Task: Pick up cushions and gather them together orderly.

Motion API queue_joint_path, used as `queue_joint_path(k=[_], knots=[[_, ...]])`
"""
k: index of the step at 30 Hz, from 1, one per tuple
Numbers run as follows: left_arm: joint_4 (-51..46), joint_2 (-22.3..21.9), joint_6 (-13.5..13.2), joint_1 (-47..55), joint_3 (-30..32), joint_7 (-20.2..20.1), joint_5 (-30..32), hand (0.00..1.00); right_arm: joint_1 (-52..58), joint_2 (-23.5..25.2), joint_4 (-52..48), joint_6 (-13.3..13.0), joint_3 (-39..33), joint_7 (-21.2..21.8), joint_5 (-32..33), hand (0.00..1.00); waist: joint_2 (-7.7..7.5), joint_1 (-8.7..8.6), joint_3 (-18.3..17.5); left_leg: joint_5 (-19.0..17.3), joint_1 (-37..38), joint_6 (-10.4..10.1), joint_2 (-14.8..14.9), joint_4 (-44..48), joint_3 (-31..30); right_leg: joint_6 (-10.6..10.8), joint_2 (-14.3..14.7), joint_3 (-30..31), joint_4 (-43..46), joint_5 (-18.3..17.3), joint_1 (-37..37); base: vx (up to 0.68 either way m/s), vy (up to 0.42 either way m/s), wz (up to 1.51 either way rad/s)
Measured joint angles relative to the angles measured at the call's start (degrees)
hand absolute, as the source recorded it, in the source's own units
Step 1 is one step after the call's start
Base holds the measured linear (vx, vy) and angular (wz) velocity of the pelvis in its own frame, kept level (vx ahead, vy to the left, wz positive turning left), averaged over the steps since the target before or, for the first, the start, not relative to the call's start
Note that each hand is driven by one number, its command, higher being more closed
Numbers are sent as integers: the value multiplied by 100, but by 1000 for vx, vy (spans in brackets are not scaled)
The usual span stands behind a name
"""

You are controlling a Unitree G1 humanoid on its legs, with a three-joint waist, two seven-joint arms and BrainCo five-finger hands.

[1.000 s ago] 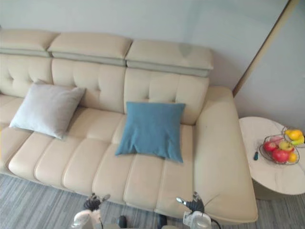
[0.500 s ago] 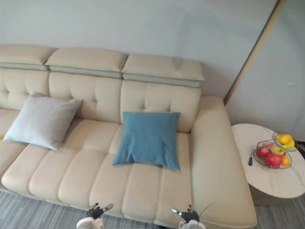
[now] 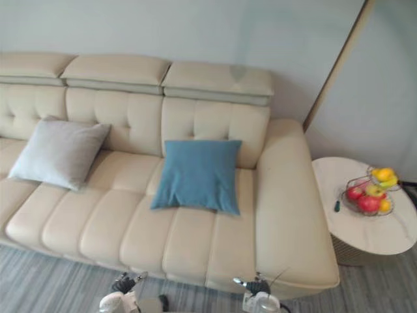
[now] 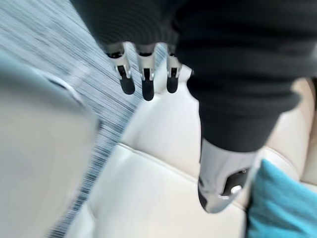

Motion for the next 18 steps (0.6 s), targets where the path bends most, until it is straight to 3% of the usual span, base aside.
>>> queue_joint_path(k=[1,2,4,5,8,10,11,14,18], knots=[[19,-9,0,3,5,11,0,0,43,13,41,2,4,-44,7,0,35,-7,29,292,-10,-24,43,-217,-131,-61,56,-203,-56,-19,-63,-332,-209,36],[9,-5,-2,4,9,12,1,0,63,15,83,8,9,-61,8,0,13,-6,37,342,2,-21,36,-255,-153,-295,37,-319,-60,-18,-75,-313,-171,26],[11,1,1,-16,17,12,3,0,29,-18,100,11,14,-77,9,0,-22,-12,67,138,-18,-14,-23,-6,-217,-574,-29,-440,-98,-6,-141,-242,-27,5],[8,13,-3,-14,19,9,3,0,20,-26,113,11,15,-75,9,0,-64,-12,76,-37,-55,39,-104,262,-324,-595,-79,-441,-96,31,-192,-291,42,3],[-45,51,-6,-24,85,14,1,0,-49,-64,304,59,56,-61,5,0,-219,-20,126,-1005,3,143,-333,1485,-532,-486,-281,-306,-139,220,-372,-241,149,-5],[-17,48,10,6,106,9,0,0,-39,-61,329,101,54,-47,-28,0,-220,-37,125,-1530,278,118,-367,1635,-600,-342,-328,-181,-152,316,-439,-125,263,-24],[43,43,42,43,134,7,-5,0,-34,-83,395,118,32,-40,-31,0,-142,-58,60,-1840,542,36,-385,1116,-555,-219,-305,-79,-152,361,-468,-92,289,-23],[40,240,89,132,131,0,-2,0,31,191,459,184,-4,-4,-32,0,-460,-57,-147,-1552,740,230,-716,527,-295,-87,-511,161,-697,722,-368,-15,233,-25],[74,234,126,141,117,-9,9,0,109,200,447,199,-134,1,-31,0,-443,-100,-185,-1498,998,343,-967,299,-282,-4,-697,194,-1128,949,19,-8,164,4]])
